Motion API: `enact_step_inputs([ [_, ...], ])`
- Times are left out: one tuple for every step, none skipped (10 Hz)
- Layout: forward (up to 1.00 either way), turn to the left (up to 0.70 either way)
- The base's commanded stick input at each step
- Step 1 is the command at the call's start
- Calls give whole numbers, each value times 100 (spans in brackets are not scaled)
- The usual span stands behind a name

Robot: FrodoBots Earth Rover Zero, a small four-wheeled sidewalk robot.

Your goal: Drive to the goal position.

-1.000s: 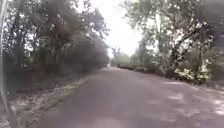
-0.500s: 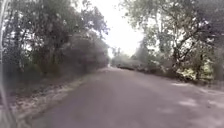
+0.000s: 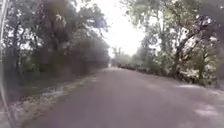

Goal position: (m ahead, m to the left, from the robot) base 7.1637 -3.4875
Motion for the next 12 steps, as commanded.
enact_step_inputs([
  [70, 0],
  [70, 0],
  [70, 0],
  [70, 0],
  [70, 0],
  [70, 0],
  [70, 0],
  [70, 0],
  [70, 0],
  [70, 0],
  [70, 0],
  [70, 0],
])
